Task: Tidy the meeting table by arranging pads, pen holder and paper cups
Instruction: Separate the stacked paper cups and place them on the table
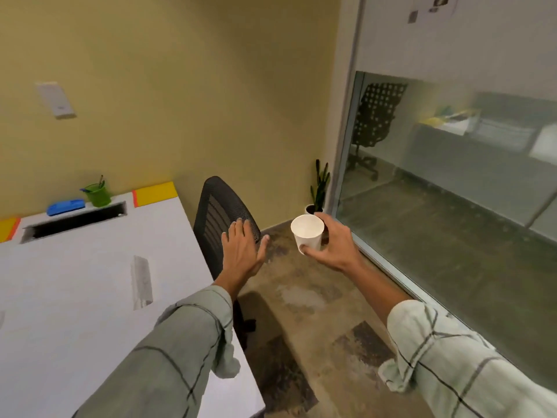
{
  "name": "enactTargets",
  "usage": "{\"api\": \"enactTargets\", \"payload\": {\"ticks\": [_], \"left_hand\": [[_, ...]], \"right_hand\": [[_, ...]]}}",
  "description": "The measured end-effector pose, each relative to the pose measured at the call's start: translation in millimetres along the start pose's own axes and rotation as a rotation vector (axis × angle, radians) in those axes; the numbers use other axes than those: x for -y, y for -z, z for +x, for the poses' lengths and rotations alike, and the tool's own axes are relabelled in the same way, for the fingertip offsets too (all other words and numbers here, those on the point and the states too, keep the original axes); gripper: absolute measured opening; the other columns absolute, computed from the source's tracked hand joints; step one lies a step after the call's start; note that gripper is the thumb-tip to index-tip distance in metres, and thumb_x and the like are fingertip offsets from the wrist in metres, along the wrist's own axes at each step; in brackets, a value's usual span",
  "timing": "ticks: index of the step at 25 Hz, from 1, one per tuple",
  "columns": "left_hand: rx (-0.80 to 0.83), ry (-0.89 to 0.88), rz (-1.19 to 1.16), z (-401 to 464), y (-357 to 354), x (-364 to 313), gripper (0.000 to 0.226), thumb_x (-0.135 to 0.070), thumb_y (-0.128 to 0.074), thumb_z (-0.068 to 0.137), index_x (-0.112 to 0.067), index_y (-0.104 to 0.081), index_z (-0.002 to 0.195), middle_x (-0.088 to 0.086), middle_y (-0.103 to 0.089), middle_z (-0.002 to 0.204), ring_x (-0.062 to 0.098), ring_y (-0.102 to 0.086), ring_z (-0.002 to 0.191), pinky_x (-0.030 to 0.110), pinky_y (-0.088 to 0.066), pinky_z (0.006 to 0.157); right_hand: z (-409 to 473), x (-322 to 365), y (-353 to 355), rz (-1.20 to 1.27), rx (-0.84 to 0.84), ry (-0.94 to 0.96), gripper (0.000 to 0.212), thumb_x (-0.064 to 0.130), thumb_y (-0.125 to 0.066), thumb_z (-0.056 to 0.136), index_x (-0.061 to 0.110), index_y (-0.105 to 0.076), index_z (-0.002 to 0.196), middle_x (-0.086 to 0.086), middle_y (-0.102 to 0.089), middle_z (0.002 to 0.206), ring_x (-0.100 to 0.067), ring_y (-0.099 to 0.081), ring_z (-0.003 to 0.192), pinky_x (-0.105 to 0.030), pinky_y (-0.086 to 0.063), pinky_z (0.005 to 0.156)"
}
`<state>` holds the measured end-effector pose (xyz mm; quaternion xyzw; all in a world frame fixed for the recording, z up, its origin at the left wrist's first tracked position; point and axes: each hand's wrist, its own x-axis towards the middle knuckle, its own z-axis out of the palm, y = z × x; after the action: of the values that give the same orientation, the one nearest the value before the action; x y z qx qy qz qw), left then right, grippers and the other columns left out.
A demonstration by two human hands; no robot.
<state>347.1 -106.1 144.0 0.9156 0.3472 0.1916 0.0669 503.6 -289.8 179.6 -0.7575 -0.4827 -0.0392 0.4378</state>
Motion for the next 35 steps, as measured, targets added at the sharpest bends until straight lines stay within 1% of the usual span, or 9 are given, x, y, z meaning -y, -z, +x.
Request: {"api": "enactTargets", "payload": {"ticks": [5,9,12,16,19,23,26,32,35], "left_hand": [[-0.001,0.130,0.077,79.9,-7.1,-9.4,0.075,-0.061,-0.028,0.095,-0.007,-0.027,0.148,0.018,-0.029,0.156,0.034,-0.026,0.144,0.054,-0.026,0.116],[-0.008,0.210,0.139,130.6,-37.2,-15.0,0.074,-0.060,-0.030,0.095,-0.007,-0.029,0.146,0.019,-0.031,0.155,0.035,-0.028,0.142,0.054,-0.030,0.113],[-0.030,0.362,0.177,170.2,-56.8,-14.5,0.073,-0.059,-0.031,0.095,-0.006,-0.031,0.145,0.021,-0.030,0.154,0.037,-0.030,0.141,0.052,-0.034,0.111],[-0.072,0.583,0.217,221.9,-64.3,-23.7,0.066,-0.057,-0.033,0.096,-0.005,-0.036,0.137,0.022,-0.037,0.145,0.037,-0.038,0.130,0.050,-0.039,0.103],[-0.065,0.681,0.237,262.1,-72.8,-35.3,0.063,-0.055,-0.034,0.096,-0.005,-0.037,0.135,0.021,-0.037,0.143,0.037,-0.038,0.129,0.051,-0.037,0.104],[-0.030,0.766,0.301,301.4,-92.8,-29.7,0.064,-0.055,-0.034,0.096,-0.006,-0.035,0.137,0.022,-0.032,0.149,0.037,-0.032,0.136,0.052,-0.031,0.108],[0.023,0.825,0.359,322.4,-112.2,-12.3,0.069,-0.056,-0.035,0.096,-0.007,-0.030,0.143,0.022,-0.026,0.155,0.039,-0.024,0.143,0.055,-0.027,0.113],[0.035,1.031,0.416,363.2,-139.2,42.3,0.075,-0.057,-0.031,0.096,-0.005,-0.023,0.150,0.023,-0.020,0.158,0.041,-0.016,0.147,0.059,-0.021,0.115],[0.061,1.101,0.443,374.8,-144.5,56.9,0.075,-0.058,-0.028,0.096,-0.005,-0.024,0.149,0.023,-0.021,0.158,0.042,-0.017,0.146,0.060,-0.021,0.114]], "right_hand": [[110.8,-40.6,-2.2,0.010,0.079,0.094,0.082,0.049,-0.080,0.065,0.020,-0.050,0.135,-0.001,-0.065,0.121,-0.015,-0.061,0.101,-0.035,-0.057,0.083],[186.1,-74.4,-36.6,0.088,0.164,0.187,0.079,0.051,-0.079,0.062,0.027,-0.049,0.131,0.004,-0.064,0.115,-0.011,-0.060,0.095,-0.033,-0.060,0.074],[241.4,-107.3,-61.9,0.150,0.252,0.264,0.081,0.052,-0.079,0.061,0.024,-0.049,0.131,0.002,-0.064,0.116,-0.014,-0.062,0.094,-0.034,-0.060,0.073],[308.1,-144.0,-70.5,0.193,0.321,0.398,0.079,0.053,-0.078,0.061,0.026,-0.049,0.130,0.004,-0.064,0.116,-0.011,-0.061,0.091,-0.030,-0.060,0.070],[363.5,-164.4,-76.5,0.244,0.340,0.386,0.080,0.050,-0.080,0.060,0.022,-0.052,0.129,0.001,-0.064,0.114,-0.012,-0.060,0.091,-0.032,-0.061,0.070],[410.1,-167.8,-109.0,0.294,0.426,0.439,0.081,0.046,-0.082,0.061,0.019,-0.051,0.131,-0.002,-0.064,0.115,-0.017,-0.061,0.095,-0.038,-0.061,0.073],[442.5,-168.7,-145.9,0.358,0.480,0.497,0.080,0.043,-0.084,0.062,0.018,-0.051,0.130,-0.003,-0.064,0.116,-0.016,-0.061,0.095,-0.036,-0.061,0.071],[509.6,-164.2,-233.4,0.446,0.642,0.614,0.078,0.047,-0.082,0.061,0.021,-0.052,0.128,-0.001,-0.065,0.116,-0.014,-0.060,0.094,-0.036,-0.061,0.071],[538.6,-159.1,-269.4,0.469,0.726,0.670,0.078,0.046,-0.082,0.061,0.020,-0.052,0.129,-0.002,-0.066,0.116,-0.017,-0.062,0.097,-0.041,-0.059,0.076]]}}
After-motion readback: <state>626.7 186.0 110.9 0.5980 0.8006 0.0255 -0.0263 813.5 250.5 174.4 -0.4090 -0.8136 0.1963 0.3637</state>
